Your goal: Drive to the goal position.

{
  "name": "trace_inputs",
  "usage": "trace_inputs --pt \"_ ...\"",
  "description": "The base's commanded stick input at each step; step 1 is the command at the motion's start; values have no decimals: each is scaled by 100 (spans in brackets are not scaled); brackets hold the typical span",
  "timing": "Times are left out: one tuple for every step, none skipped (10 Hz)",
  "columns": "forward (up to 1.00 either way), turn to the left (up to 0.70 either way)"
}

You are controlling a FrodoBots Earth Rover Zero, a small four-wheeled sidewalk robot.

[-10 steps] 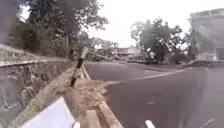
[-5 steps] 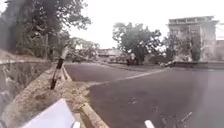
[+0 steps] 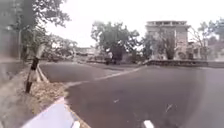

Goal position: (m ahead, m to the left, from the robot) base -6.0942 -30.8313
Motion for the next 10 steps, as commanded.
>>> trace_inputs --pt "0 -45" --pt "0 -45" --pt "0 -45" --pt "0 -45" --pt "0 -45" --pt "0 -45" --pt "0 -45" --pt "0 -45" --pt "0 -45" --pt "0 -45"
